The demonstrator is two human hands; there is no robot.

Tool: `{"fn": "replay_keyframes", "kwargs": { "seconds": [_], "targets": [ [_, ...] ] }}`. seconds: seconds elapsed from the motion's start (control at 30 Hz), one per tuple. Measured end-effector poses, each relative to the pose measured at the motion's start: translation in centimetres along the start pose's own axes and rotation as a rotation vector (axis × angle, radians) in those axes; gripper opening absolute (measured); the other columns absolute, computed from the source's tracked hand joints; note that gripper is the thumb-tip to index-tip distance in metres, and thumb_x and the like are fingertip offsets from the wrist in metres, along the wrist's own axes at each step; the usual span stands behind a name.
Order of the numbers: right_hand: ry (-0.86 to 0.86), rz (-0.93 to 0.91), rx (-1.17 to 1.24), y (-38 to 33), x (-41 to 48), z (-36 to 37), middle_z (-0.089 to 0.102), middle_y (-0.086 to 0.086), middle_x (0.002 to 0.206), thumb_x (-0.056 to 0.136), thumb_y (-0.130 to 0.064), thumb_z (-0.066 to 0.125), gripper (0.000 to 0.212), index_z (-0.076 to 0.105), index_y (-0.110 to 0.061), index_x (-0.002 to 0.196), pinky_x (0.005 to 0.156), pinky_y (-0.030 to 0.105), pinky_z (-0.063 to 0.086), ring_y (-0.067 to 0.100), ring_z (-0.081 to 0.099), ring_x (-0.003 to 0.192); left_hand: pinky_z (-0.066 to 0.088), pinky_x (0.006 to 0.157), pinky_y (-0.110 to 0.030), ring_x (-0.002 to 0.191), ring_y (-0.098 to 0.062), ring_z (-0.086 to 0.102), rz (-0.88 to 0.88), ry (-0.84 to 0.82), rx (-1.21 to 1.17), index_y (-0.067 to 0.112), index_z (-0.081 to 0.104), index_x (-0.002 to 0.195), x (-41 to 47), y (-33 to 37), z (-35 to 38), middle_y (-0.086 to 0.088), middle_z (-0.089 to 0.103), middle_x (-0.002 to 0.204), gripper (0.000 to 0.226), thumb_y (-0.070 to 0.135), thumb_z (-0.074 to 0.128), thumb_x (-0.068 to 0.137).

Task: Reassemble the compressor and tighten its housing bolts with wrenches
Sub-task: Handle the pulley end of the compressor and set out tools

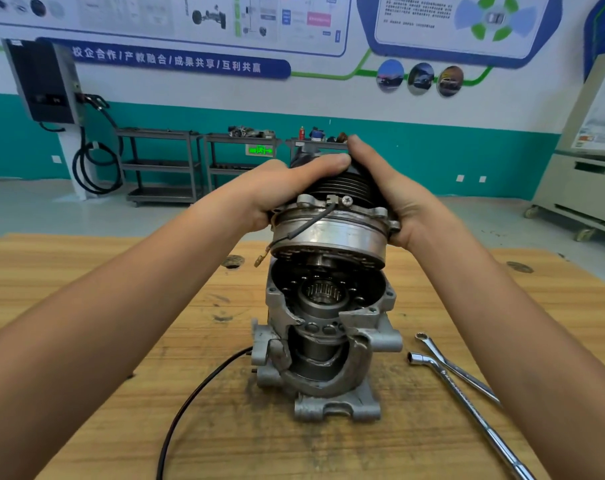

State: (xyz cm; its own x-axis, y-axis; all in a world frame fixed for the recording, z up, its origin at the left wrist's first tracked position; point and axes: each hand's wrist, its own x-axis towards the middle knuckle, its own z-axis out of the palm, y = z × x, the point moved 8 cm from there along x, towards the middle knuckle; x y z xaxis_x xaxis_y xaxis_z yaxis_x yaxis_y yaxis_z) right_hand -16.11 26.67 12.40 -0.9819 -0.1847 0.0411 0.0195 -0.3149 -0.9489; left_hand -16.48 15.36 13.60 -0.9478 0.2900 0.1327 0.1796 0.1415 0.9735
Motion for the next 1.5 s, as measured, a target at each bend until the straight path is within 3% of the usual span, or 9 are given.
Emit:
{"fn": "replay_keyframes", "kwargs": {
  "seconds": [0.2,0.33,0.47,0.67,0.83,1.0,1.17,1.4,1.5],
  "targets": [
    [0.000,-0.025,-0.032,0.1,-0.3,-0.6,0.064,0.018,0.118,0.051,-0.042,0.077,0.086,0.058,-0.004,0.125,0.099,0.045,0.046,0.031,0.062,0.109,0.054,0.068,-0.028,0.077,-0.018,0.072,0.024,0.032,0.056,0.006,0.063,0.103,-0.2,0.0,0.1,-0.004,0.074,0.084,0.094,0.062,0.076,0.028],
    [-0.003,-0.098,-0.043,0.4,-0.5,-1.4,0.063,0.020,0.119,0.051,-0.044,0.075,0.087,0.057,-0.002,0.125,0.099,0.046,0.047,0.033,0.061,0.111,0.054,0.069,-0.027,0.076,-0.014,0.071,0.051,0.048,0.149,0.015,0.065,0.094,-0.5,0.1,0.2,0.001,0.074,0.082,0.070,0.060,0.083,0.043],
    [-0.016,-0.127,-0.041,0.6,-0.5,-1.5,0.063,0.021,0.118,0.052,-0.043,0.077,0.085,0.058,-0.002,0.124,0.099,0.046,0.046,0.034,0.061,0.110,0.052,0.066,-0.025,0.077,-0.010,0.071,0.084,0.061,0.157,0.020,0.066,0.095,-1.1,0.1,0.3,0.006,0.074,0.082,0.068,0.062,0.081,0.043],
    [0.022,-0.265,-0.120,0.4,-1.3,-1.7,0.072,0.009,0.094,0.052,-0.040,0.082,0.069,0.063,-0.010,0.111,0.073,0.029,0.055,0.020,0.070,0.086,0.051,0.066,-0.018,0.081,-0.004,0.069,0.222,0.142,0.053,0.025,0.065,0.094,-2.9,-0.7,0.2,0.011,0.073,0.085,0.058,0.055,0.080,0.046],
    [-0.017,-0.368,-0.204,-0.1,-1.8,-1.5,0.073,-0.001,0.091,0.064,-0.030,0.071,0.041,0.063,-0.024,0.104,0.069,0.022,0.054,0.013,0.070,0.086,0.053,0.072,-0.019,0.087,-0.003,0.066,0.305,0.232,0.031,0.027,0.060,0.101,-3.7,-1.1,-0.1,0.010,0.068,0.097,0.053,0.047,0.075,0.054],
    [-0.046,-0.436,-0.333,-0.6,-2.5,-0.9,0.068,0.001,0.104,0.065,-0.032,0.069,0.044,0.060,-0.028,0.108,0.075,0.023,0.053,0.011,0.067,0.092,0.050,0.072,-0.016,0.086,0.002,0.064,0.359,0.250,0.049,0.028,0.057,0.103,-4.2,-0.9,-0.2,0.011,0.066,0.098,0.057,0.048,0.076,0.053],
    [-0.159,-0.548,-0.530,-0.6,-3.8,0.5,0.065,-0.002,0.113,0.052,-0.041,0.076,0.065,0.054,-0.042,0.113,0.080,0.022,0.052,0.010,0.066,0.099,0.046,0.073,-0.008,0.088,0.014,0.058,0.433,0.254,0.141,0.040,0.042,0.106,-5.6,-2.3,-0.3,0.019,0.056,0.103,0.069,0.055,0.069,0.044],
    [-0.118,-0.485,-0.421,0.5,-3.5,-0.8,0.062,0.002,0.117,0.051,-0.044,0.072,0.070,0.051,-0.035,0.117,0.078,0.022,0.052,0.011,0.065,0.098,0.042,0.070,-0.001,0.085,0.023,0.052,0.406,0.233,0.228,0.033,0.038,0.116,-4.9,-1.6,0.3,0.025,0.052,0.101,0.083,0.062,0.066,0.044],
    [-0.138,-0.431,-0.428,0.6,-3.3,-0.7,0.059,0.006,0.123,0.051,-0.045,0.070,0.078,0.045,-0.033,0.124,0.080,0.023,0.052,0.014,0.064,0.103,0.038,0.070,0.004,0.087,0.019,0.049,0.397,0.325,0.255,0.033,0.037,0.120,-5.5,-1.8,0.4,0.030,0.048,0.099,0.084,0.061,0.070,0.047]
  ]
}}
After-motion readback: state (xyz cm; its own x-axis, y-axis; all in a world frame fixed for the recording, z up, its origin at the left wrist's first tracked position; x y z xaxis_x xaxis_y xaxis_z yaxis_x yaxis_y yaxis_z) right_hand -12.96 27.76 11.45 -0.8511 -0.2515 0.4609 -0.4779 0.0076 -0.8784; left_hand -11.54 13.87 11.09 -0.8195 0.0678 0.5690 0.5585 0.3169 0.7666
